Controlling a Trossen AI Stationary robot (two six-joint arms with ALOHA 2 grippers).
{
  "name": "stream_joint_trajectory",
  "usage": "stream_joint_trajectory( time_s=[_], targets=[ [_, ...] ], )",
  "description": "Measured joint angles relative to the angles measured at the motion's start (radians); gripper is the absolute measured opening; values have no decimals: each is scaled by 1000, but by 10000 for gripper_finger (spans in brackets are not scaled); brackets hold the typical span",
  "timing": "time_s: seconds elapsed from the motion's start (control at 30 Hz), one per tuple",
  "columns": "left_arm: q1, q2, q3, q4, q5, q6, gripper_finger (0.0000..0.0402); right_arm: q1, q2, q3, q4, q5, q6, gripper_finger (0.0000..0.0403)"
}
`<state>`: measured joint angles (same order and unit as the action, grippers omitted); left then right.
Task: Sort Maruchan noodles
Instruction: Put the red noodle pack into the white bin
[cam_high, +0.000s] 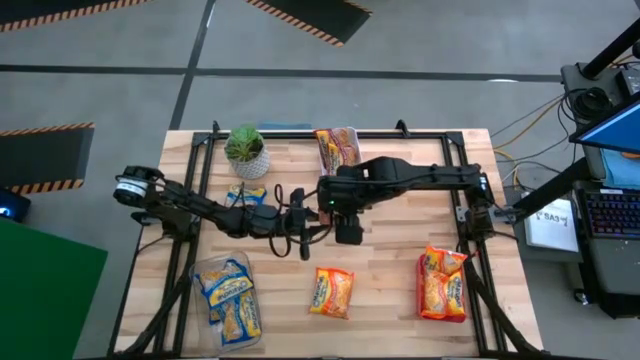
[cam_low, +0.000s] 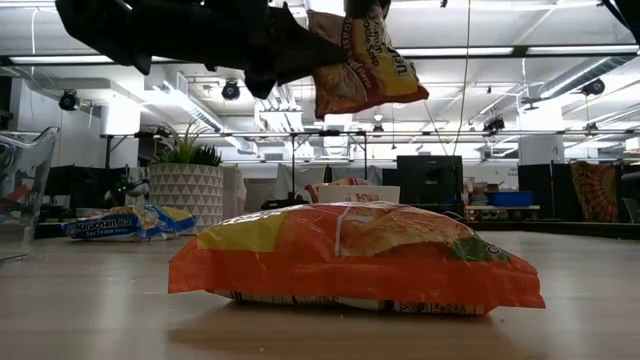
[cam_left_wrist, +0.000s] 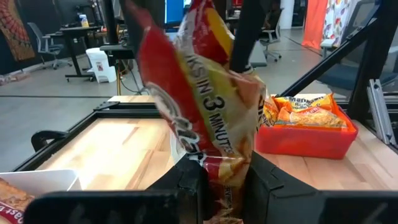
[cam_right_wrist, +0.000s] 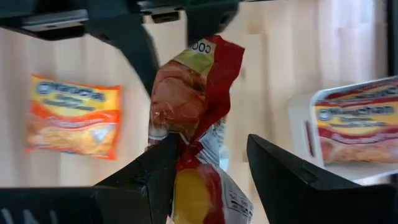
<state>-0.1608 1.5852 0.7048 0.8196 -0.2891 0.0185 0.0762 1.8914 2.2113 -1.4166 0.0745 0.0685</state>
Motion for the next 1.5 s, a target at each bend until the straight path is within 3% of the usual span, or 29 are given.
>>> stream_joint_trajectory(
  time_s=[0.2, 0.47, 0.77, 0.87, 1.0, 1.1, 1.5],
  targets=[
    [0, 0, 0, 2, -8, -5, 45, -3, 4, 7, -2, -31, 25, 158],
    [0, 0, 0, 2, -8, -5, 47, -3, 4, 6, 1, -75, -21, 21],
    [0, -1, 0, 3, -18, -5, 72, -13, 3, 5, 0, -77, -66, 9],
    [-1, -2, 0, -17, -19, -1, 64, -18, 3, 5, 15, -78, -58, 9],
    [-1, -2, 0, -25, -19, 14, 21, -23, 1, 10, 25, -78, -36, 26],
    [-1, -2, 0, -26, -19, 15, 17, -29, -1, 37, 18, -79, -12, 58],
    [-1, -2, 0, -28, -19, 14, 17, -32, -5, 120, -42, -76, 53, 258]
  ],
)
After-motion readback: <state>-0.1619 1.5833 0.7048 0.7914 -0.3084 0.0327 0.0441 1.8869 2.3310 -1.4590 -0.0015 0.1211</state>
